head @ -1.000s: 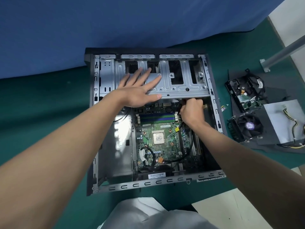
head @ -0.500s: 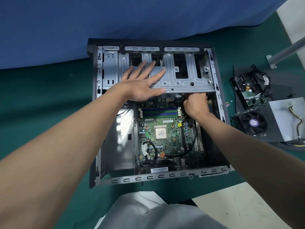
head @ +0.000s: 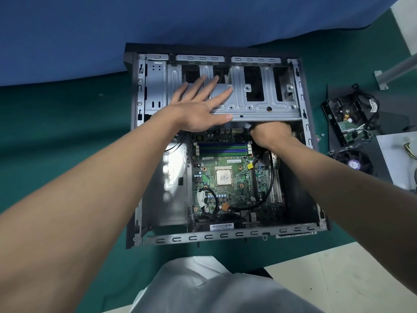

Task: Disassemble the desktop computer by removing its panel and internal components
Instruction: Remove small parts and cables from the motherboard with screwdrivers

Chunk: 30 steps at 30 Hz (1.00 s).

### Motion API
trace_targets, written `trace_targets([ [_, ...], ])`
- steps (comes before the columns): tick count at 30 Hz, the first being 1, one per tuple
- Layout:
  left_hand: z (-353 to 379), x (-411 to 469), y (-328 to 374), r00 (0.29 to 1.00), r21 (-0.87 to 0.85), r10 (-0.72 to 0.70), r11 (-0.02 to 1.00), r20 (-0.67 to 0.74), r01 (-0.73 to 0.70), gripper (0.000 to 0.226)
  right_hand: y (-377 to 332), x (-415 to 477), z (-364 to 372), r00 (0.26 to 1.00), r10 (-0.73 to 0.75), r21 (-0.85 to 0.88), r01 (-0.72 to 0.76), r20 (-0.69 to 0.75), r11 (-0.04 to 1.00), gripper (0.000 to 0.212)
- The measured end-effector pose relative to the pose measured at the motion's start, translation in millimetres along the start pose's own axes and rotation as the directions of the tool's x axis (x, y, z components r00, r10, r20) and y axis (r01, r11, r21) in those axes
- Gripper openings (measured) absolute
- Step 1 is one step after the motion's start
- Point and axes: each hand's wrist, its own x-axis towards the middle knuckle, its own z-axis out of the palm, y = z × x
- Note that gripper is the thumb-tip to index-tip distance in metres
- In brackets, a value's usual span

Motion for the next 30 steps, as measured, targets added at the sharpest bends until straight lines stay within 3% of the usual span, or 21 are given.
trace_targets([
  [5,0.4,-0.7,0.6,1.000,-0.006,0.001,1.000,-0.004,-0.001,0.069,5.7,1.6,-5.9,0.987,-0.084,-0.067,0.093,0.137,0.993,0.039],
  [13,0.3,-1.6,1.5,1.000,-0.007,-0.002,1.000,-0.007,0.002,0.068,13.2,2.3,-5.9,0.981,-0.137,-0.005,0.139,0.140,0.990,0.030],
  [20,-0.3,-2.9,2.2,1.000,-0.006,0.003,1.000,-0.014,-0.003,0.068,14.2,0.5,-5.2,0.996,-0.033,-0.047,0.036,0.077,0.998,0.038],
  [27,-0.8,-4.4,3.4,1.000,-0.003,0.002,1.000,-0.020,-0.002,0.068,9.3,5.1,-2.5,0.992,0.052,0.086,-0.062,0.112,0.994,0.047],
  [30,-1.6,-4.2,3.0,1.000,0.000,-0.001,1.000,-0.021,0.001,0.068,9.2,5.9,0.1,0.995,0.101,0.135,-0.103,0.017,0.986,0.044],
])
